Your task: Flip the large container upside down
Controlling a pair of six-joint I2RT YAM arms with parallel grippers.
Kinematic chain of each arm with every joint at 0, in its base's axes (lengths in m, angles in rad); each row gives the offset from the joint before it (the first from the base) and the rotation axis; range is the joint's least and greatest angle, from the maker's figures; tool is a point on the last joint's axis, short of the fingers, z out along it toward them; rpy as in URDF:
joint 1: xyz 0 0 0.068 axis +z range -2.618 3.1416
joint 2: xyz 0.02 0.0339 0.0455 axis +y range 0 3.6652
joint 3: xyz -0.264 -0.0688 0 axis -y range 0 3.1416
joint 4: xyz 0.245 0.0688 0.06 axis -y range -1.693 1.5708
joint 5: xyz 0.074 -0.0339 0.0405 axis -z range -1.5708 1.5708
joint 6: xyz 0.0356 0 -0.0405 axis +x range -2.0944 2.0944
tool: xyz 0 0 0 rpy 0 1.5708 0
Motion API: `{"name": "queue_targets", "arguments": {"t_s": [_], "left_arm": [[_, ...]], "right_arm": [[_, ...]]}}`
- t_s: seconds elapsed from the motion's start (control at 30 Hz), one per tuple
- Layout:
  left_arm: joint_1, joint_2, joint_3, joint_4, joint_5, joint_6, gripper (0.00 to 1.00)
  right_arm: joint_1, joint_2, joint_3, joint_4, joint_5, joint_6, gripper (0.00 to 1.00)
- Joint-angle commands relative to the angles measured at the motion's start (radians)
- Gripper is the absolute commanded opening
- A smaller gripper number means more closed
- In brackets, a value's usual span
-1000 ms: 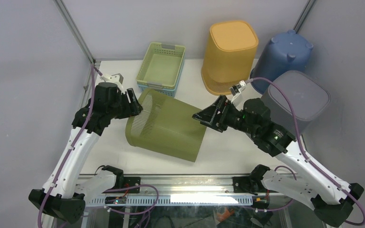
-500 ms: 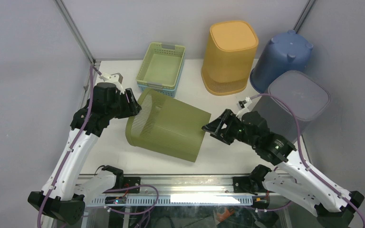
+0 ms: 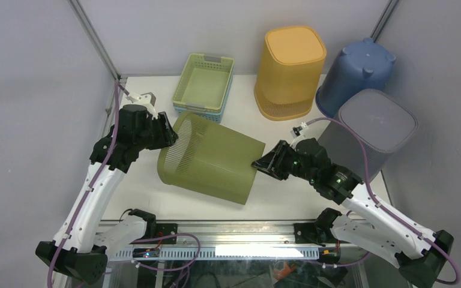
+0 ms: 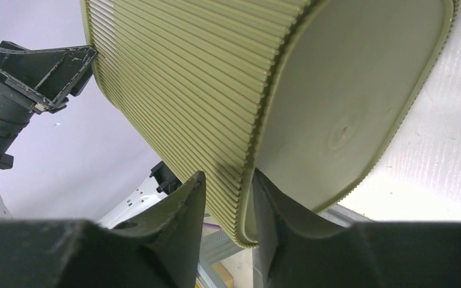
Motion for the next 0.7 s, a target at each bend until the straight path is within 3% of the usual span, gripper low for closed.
{"name": "queue_targets", "arguments": {"t_s": [0.0, 0.4, 0.67], "left_arm": [[-0.001, -0.003, -0.029, 0.028, 0.021, 0.024, 0.49], [-0.001, 0.006, -0.052, 0.058, 0.056, 0.025, 0.49], [-0.002, 0.008, -0.065, 0.084, 0.127, 0.019, 0.49]], "right_arm": [[0.007, -0.018, -0.006, 0.100, -0.012, 0.014, 0.35], [0.009, -0.033, 0.019, 0.116, -0.011, 0.008, 0.12], [0.010, -0.018, 0.094, 0.122, -0.020, -0.008, 0.08]]}}
